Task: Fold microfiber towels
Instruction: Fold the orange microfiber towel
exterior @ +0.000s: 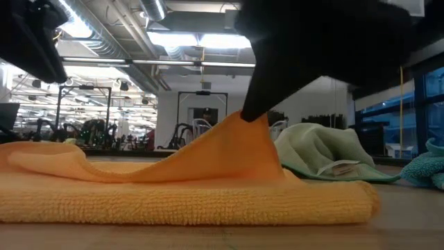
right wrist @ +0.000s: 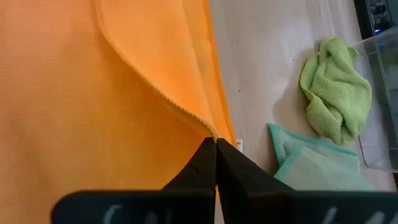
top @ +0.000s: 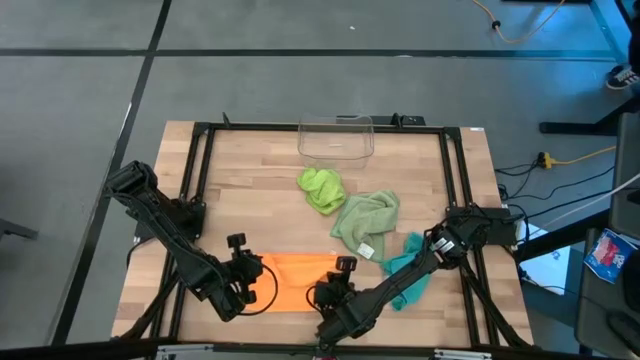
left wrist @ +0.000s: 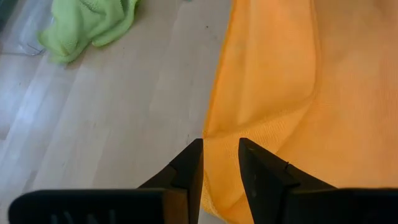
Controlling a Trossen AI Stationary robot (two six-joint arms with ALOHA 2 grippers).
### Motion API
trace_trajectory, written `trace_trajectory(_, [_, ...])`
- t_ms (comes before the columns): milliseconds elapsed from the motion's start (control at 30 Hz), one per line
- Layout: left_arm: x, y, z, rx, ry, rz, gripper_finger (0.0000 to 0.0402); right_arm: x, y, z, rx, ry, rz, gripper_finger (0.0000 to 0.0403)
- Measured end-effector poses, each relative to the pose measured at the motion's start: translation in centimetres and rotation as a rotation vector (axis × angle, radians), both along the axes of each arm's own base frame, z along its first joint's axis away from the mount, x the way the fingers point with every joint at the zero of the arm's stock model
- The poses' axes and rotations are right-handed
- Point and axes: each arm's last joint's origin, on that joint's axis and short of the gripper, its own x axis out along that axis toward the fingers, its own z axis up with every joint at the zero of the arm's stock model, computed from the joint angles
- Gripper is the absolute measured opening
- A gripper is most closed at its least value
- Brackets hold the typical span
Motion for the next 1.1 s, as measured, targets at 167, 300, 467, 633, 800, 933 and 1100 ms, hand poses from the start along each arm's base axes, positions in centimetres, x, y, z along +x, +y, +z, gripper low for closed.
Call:
trace_trajectory(167, [0.6, 1.0, -0.9, -0.070, 0.073, 0.041, 0.0094, 0.0, 0.0, 0.0, 0.002, -0.001, -0.002, 0.0002])
trace_trajectory(300, [0.6, 2.4, -2.9, -0.103, 0.097, 0.107, 0.0094, 0.0, 0.0, 0.0, 0.011, -0.012, -0.017, 0.0002])
trace_trajectory(467, [0.5, 3.6, -4.5, -0.164, 0.123, 0.186, 0.0094, 0.0, 0.0, 0.0, 0.018, -0.006, -0.017, 0.0002])
trace_trajectory(633, [0.8, 3.9, -4.7, -0.196, 0.118, 0.194, 0.0094, 0.0, 0.1, 0.0, 0.032, 0.004, -0.018, 0.0003])
trace_trajectory(800, [1.2, 3.7, -4.7, -0.249, 0.134, 0.167, 0.0094, 0.0, 0.1, 0.0, 0.033, 0.004, -0.017, 0.0004])
trace_trajectory(933, [1.3, 3.9, -4.7, -0.253, 0.135, 0.175, 0.0094, 0.0, 0.1, 0.0, 0.033, 0.005, -0.017, 0.0004])
trace_trajectory(1100, [1.7, 4.4, -4.7, -0.260, 0.131, 0.193, 0.0094, 0.0, 0.1, 0.0, 0.033, 0.005, -0.017, 0.0004])
